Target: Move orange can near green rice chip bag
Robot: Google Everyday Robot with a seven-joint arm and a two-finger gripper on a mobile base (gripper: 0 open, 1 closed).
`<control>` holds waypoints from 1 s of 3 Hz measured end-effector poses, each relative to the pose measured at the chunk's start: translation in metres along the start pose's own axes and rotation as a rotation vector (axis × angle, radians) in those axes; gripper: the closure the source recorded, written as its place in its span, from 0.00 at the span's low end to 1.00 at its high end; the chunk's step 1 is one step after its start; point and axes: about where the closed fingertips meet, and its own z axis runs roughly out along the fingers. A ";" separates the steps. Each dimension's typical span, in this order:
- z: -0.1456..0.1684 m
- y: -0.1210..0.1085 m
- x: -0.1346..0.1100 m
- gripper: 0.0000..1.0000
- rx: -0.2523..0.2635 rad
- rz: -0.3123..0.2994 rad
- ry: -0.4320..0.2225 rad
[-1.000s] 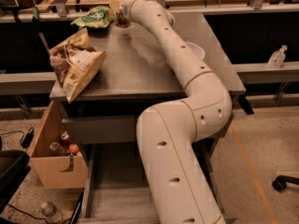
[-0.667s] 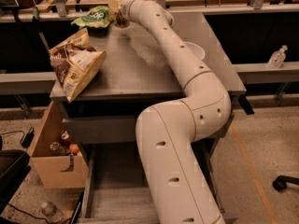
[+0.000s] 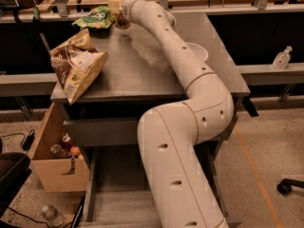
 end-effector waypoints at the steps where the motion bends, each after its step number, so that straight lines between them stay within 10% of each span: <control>1: 0.001 0.002 0.002 0.05 -0.002 0.001 0.002; 3: 0.002 0.003 0.003 0.00 -0.004 0.001 0.003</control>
Offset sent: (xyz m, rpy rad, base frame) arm 0.0000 0.0022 -0.0014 -0.0003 0.0016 0.0022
